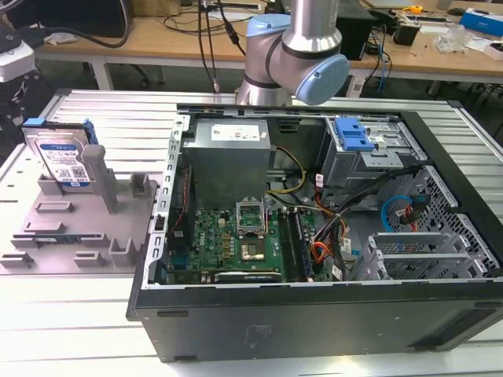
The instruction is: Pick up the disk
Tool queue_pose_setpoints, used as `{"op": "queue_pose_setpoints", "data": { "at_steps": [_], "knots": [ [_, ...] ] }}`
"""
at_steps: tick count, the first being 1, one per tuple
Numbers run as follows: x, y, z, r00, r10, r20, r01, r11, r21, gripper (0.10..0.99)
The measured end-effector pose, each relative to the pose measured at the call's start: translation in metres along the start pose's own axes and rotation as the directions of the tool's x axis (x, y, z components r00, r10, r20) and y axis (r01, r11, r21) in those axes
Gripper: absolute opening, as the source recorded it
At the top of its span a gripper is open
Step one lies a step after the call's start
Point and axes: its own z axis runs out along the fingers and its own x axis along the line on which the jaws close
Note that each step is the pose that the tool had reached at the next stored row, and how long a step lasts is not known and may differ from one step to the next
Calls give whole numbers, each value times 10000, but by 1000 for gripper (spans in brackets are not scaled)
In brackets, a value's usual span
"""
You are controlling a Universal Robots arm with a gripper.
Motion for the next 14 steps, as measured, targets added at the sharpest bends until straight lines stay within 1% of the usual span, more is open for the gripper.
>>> {"op": "queue_pose_setpoints", "data": {
  "at_steps": [3,5,6,8,10,11,13,14],
  "knots": [
    [-6,-4,0,9980,-625,-23,625,9980,0,106],
    [-13,-8,-1,9951,-986,-38,986,9951,-1,106],
    [-18,-12,0,9923,-1235,-46,1235,9923,-2,114],
    [-30,-19,-1,9843,-1764,-68,1764,9843,-5,235],
    [-37,-23,-1,9787,-2050,-78,2050,9788,-7,357],
    [-40,-25,-1,9758,-2185,-84,2185,9758,-8,357],
    [-47,-30,0,9680,-2507,-95,2507,9681,-10,482],
    [-53,-34,0,9623,-2717,-104,2717,9624,-13,482]
  ]
}}
